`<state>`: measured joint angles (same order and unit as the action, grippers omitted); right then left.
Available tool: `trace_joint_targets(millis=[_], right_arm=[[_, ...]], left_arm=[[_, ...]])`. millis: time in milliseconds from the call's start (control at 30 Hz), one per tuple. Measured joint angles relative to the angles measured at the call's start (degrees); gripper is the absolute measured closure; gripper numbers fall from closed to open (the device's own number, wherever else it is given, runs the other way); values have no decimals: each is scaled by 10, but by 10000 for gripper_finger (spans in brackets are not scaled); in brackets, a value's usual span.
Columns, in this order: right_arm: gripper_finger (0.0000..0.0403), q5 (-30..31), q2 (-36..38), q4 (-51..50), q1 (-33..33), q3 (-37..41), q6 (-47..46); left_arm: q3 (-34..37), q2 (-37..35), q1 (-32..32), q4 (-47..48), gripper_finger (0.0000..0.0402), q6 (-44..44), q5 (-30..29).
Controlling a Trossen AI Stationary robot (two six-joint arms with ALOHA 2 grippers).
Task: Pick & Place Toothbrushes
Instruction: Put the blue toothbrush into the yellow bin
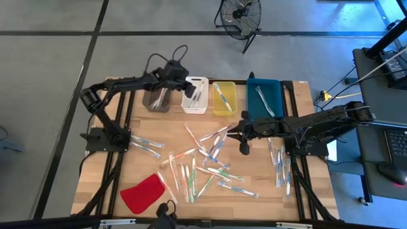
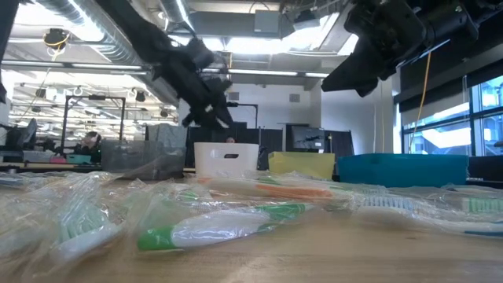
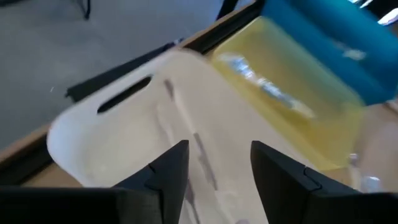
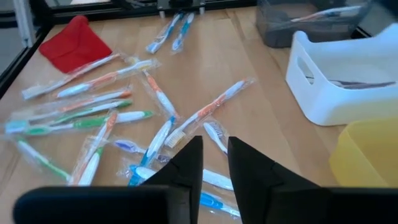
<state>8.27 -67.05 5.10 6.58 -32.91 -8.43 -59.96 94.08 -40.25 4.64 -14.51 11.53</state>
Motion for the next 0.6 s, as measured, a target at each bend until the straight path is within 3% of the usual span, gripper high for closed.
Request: trace_joint_targets(millis=[300,600], right_arm=[[236,-2,0,0,6,0,5],[188,-2,0,24,32,0,3]], left_arm=[[1,-122,47,124,233,56,-2],[92,-203,210,132,233,9,-93]])
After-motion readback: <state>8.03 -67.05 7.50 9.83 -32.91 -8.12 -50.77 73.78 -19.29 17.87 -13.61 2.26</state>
